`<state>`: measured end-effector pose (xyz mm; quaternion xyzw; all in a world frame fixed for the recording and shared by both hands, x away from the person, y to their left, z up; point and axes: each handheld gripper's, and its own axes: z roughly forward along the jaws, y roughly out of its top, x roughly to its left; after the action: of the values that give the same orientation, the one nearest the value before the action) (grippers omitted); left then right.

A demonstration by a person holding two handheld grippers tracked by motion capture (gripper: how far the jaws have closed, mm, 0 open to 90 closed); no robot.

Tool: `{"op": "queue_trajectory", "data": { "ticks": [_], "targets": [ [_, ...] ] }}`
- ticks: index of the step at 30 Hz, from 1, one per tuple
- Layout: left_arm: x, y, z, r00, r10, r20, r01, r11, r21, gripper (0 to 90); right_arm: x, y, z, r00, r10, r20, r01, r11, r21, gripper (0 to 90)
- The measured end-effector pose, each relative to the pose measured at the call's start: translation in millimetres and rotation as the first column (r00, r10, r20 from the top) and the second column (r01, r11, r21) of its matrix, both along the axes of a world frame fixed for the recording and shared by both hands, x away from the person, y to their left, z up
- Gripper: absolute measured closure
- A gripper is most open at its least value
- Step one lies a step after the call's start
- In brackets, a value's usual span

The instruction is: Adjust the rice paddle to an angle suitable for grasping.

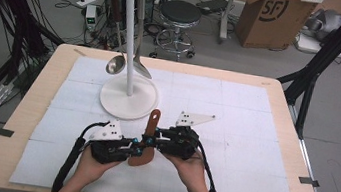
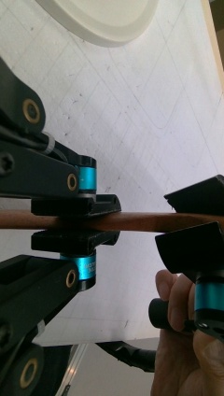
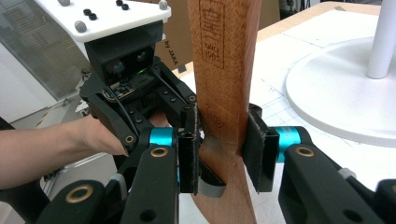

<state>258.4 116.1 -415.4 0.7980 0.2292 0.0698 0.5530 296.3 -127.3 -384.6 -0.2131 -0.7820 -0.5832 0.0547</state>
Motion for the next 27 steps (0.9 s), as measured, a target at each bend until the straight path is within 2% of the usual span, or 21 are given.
{"op": "queue_trajectory", "data": {
  "ticks": [3, 6, 10, 16, 18, 20, 27],
  "targets": [
    [-0.3, 0.5, 0.4, 1.0000, -0.005, 0.006, 0.005, 1.0000, 0.004, 84.2, 0.3, -0.8, 0.7, 1.0000, 0.007, 0.002, -0.007, 1.000, 0.006, 69.6],
    [0.3, 1.3, 0.4, 1.0000, -0.007, 0.003, 0.007, 1.0000, 0.007, 84.3, 0.8, -3.7, 2.7, 1.0000, 0.005, -0.009, -0.005, 0.999, 0.043, 68.1],
    [0.9, 1.2, 0.0, 0.9999, -0.010, 0.005, 0.010, 0.9999, 0.005, 84.2, 1.4, -9.7, 9.4, 0.9999, -0.005, 0.009, 0.005, 0.997, 0.072, 68.6],
    [2.5, 1.5, 2.3, 0.9996, -0.028, 0.002, 0.028, 0.9995, 0.012, 82.0, 2.8, -10.9, 14.3, 0.9995, 0.009, 0.030, -0.011, 0.998, 0.060, 72.7],
    [2.5, 0.8, 4.5, 0.9993, -0.037, 0.001, 0.037, 0.9993, 0.003, 79.1, 2.7, -11.3, 15.1, 0.9991, 0.014, 0.039, -0.017, 0.997, 0.070, 76.8],
    [3.1, 0.0, 6.3, 0.9991, -0.042, 0.004, 0.042, 0.9991, 0.010, 78.8, 2.7, -11.8, 15.9, 0.9986, 0.017, 0.049, -0.021, 0.997, 0.077, 77.4],
    [4.0, -2.5, 11.8, 0.9973, -0.073, 0.005, 0.073, 0.9972, -0.019, 74.6, 0.7, -16.5, 19.5, 0.9972, 0.025, 0.070, -0.031, 0.995, 0.091, 82.1]
  ]
}}
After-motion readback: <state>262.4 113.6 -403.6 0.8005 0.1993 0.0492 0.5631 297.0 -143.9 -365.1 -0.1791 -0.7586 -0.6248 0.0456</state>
